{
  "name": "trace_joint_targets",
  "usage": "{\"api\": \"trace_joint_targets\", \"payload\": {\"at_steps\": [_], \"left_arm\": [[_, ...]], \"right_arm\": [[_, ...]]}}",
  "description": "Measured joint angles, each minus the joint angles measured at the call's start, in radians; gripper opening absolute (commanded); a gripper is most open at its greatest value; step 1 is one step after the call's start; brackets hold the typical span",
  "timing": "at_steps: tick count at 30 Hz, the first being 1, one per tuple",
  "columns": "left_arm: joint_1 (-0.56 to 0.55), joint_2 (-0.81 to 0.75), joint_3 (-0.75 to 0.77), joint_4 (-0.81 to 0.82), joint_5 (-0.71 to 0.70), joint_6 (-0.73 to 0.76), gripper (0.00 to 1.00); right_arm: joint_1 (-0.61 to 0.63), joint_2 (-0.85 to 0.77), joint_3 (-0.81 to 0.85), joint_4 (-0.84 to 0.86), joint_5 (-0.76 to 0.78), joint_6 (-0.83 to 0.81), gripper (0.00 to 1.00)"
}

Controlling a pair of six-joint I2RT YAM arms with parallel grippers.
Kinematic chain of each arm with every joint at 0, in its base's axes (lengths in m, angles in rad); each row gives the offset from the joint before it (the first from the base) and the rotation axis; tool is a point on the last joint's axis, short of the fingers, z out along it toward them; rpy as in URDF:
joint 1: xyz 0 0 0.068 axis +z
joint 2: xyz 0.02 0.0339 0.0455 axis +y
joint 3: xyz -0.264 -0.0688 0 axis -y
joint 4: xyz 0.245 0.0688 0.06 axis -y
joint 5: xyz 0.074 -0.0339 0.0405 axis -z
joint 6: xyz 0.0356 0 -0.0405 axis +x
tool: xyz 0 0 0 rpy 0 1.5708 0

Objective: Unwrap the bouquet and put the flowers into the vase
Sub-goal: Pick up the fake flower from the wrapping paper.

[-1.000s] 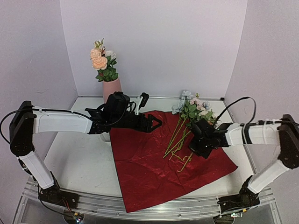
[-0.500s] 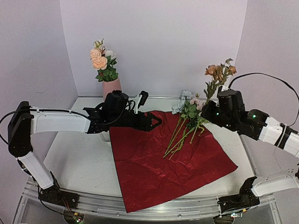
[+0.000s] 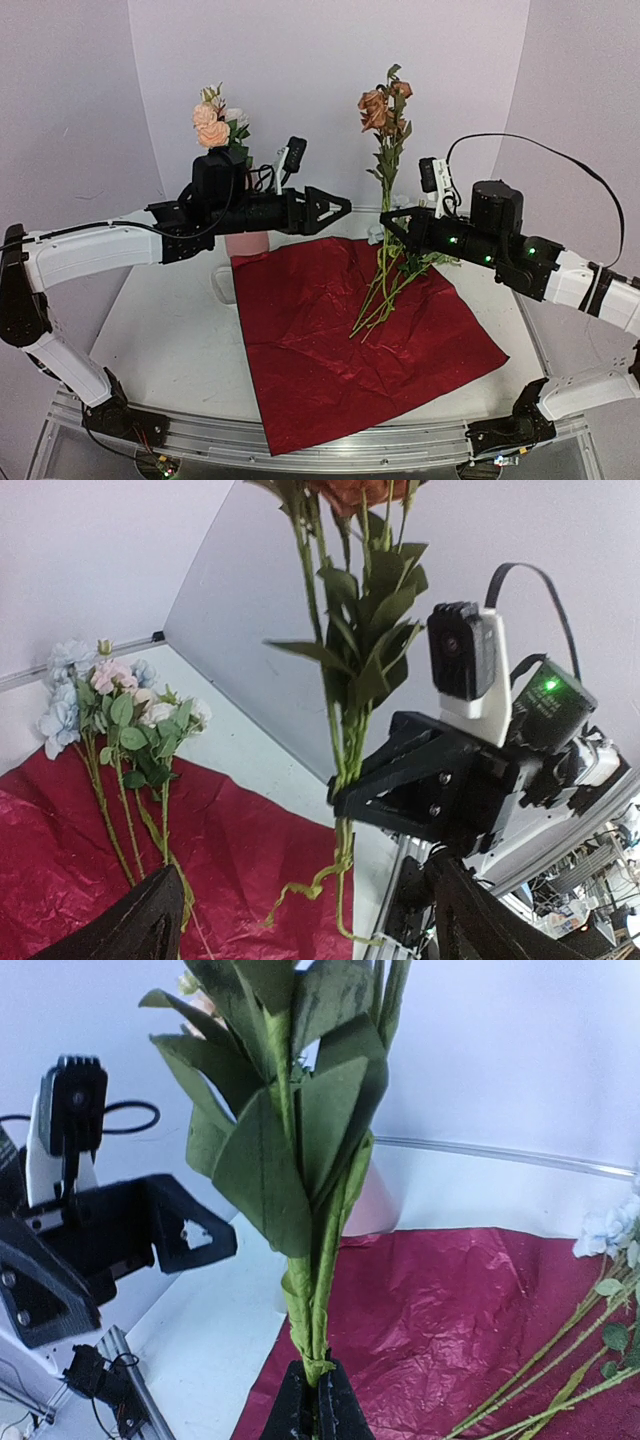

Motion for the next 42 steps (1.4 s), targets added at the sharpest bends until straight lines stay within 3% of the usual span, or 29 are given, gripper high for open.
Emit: {"api": "trace_joint_targets", "payload": {"at_steps": [8, 23, 26, 36, 42], "left_arm": [[0.0, -0.006, 0.048, 0.009, 0.032, -0.022, 0.89], [0.0, 0.068, 0.148, 0.064, 0.094, -0.039, 0.85], [0.0, 0.084, 0.157, 0.069, 0.102, -0.039, 0.78], [0.0, 0.103, 0.178, 0.091, 0.12, -0.041, 0.44], [0.0, 0.103, 0.178, 0.098, 0.119, -0.041, 0.41]], "right_arm": [[0.0, 0.011, -0.002, 0.081, -0.142, -0.033, 0.0], [0.003, 0.05, -0.002, 0.139, -0.243, -0.035, 0.0], [0.006, 0.058, -0.002, 0.147, -0.257, -0.035, 0.0], [0.011, 0.086, -0.001, 0.157, -0.283, -0.035, 0.0], [0.011, 0.092, -0.001, 0.164, -0.295, -0.035, 0.0]]}}
